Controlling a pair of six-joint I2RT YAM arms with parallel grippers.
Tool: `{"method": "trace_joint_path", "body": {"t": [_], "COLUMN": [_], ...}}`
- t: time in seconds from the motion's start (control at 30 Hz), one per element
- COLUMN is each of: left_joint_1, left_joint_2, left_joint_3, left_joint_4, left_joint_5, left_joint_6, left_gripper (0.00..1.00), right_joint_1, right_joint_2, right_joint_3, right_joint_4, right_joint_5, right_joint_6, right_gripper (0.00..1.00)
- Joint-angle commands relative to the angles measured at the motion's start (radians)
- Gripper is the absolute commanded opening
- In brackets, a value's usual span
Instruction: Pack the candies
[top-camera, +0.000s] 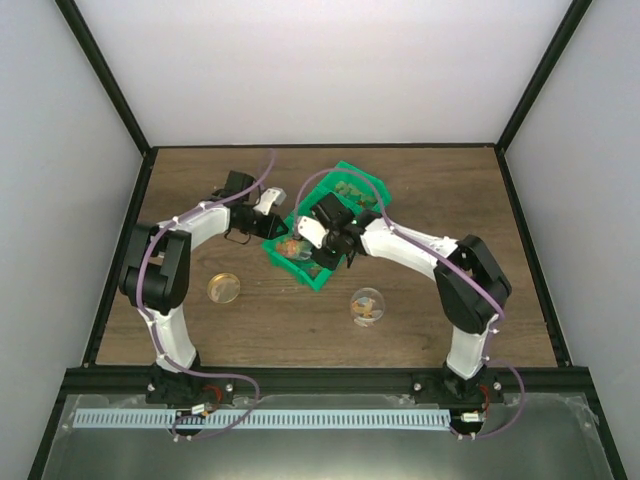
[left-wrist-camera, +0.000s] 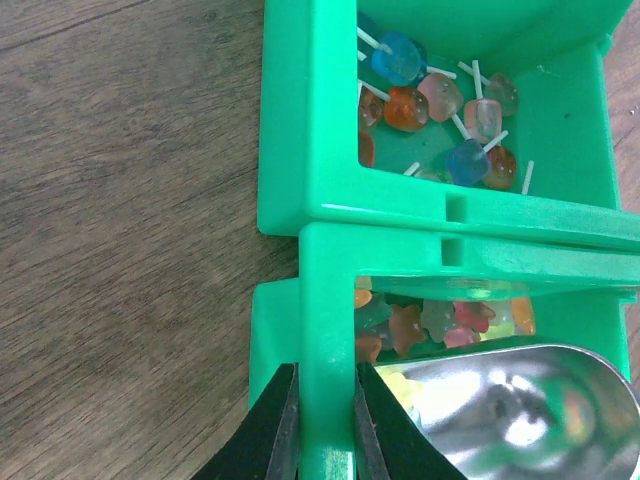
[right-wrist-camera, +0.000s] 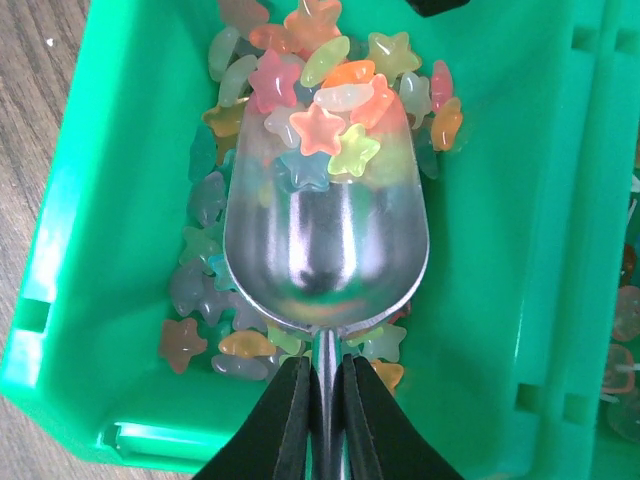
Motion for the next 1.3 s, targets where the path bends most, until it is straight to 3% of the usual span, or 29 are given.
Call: {"method": "trace_joint_path", "body": {"t": [0.0, 0.27, 0.53, 0.87, 1.0, 1.27], "left_joint_1": [-0.017, -0.015, -0.005, 0.002, 0.002, 0.002], "left_joint_2": [0.009, 0.015, 0.019, 0.023, 0.021, 0.036], "left_joint_3": [-0.009, 0.005, 0.028, 0.044, 0.048, 0.077], "left_joint_4": [-0.05, -0.06, -0.074, -0.086, -0.085, -0.102], "left_joint_5": [0.068, 0.046, 0.02, 0.011, 0.006, -0.01], "left_joint_6": [-0.058, -0.042, -0.023, -0.013, -0.011, -0.006], "left_gripper": [0.04, 0.04, 0.04, 0.04, 0.04, 0.04], "right_joint_1": [0.008, -0.045, -0.103, -0.15, -0.157, -0.182], "right_joint_2": [0.026, -0.022, -0.153, -0.193, -0.215, -0.222], "right_joint_3": [-0.156, -0.207, -0.337, -0.361, -0.43, -0.458], "right_joint_4": [0.096, 0.294, 0.406, 0.424, 0.55, 0.602], "right_joint_5": [-0.084, -0.147, -0.266, -0.287, -0.338, -0.346], "right_joint_6": [0.006, 0.095, 0.057, 0.065, 0.112, 0.149], "right_gripper": [0.01, 0.01, 0.01, 0.01, 0.01, 0.01]}}
